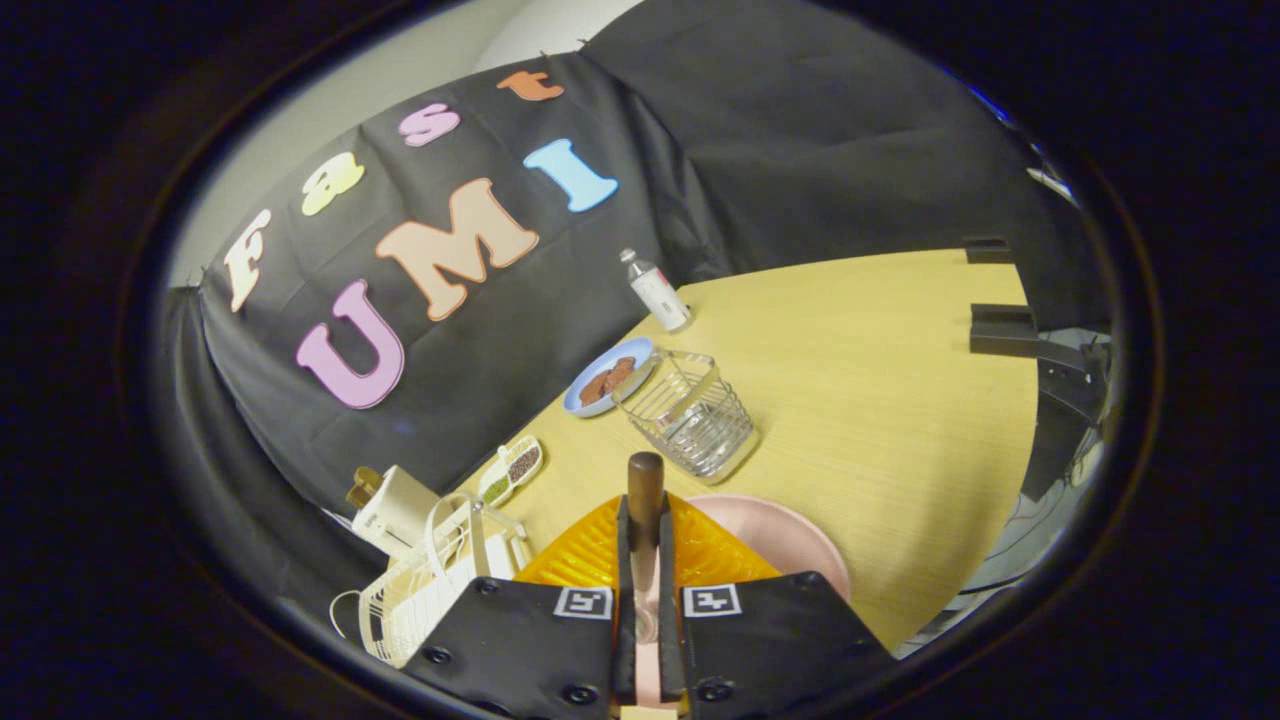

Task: Take the plate from the dish rack, then take the spoon from the basket and place it into the plate.

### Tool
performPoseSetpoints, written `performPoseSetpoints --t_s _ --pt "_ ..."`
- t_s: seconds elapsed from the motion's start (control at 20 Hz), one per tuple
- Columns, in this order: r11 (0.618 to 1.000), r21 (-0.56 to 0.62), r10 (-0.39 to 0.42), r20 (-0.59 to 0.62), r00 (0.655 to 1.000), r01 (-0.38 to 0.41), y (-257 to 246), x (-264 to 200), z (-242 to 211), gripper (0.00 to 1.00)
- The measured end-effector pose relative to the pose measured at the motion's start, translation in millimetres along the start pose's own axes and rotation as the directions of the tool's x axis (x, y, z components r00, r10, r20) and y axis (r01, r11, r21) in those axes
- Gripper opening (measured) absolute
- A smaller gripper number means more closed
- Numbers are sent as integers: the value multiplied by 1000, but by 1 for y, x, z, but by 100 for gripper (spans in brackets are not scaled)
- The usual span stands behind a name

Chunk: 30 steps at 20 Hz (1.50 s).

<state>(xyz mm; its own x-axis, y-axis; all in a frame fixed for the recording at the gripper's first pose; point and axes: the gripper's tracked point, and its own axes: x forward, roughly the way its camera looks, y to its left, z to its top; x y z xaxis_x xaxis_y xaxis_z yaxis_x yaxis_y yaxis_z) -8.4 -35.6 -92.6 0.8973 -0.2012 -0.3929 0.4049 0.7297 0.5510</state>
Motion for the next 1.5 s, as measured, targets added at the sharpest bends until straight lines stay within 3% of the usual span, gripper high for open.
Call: performPoseSetpoints --t_s 0.2,0.55,0.85,1.15,1.25,1.35,1.5 --pt "998 58 5 -15 1000 -4 -15 9 -1 12" --pt "994 29 -105 -50 993 106 -48 19 -3 20" --pt "971 -118 -215 -46 976 209 -69 24 -6 40" --pt "921 -263 -284 55 957 288 -75 14 15 86" --pt "898 -331 -265 117 957 290 -65 5 29 100" --pt "882 -398 -199 169 965 251 -44 -2 41 100" --pt "865 -481 -34 230 972 144 0 -16 53 100"
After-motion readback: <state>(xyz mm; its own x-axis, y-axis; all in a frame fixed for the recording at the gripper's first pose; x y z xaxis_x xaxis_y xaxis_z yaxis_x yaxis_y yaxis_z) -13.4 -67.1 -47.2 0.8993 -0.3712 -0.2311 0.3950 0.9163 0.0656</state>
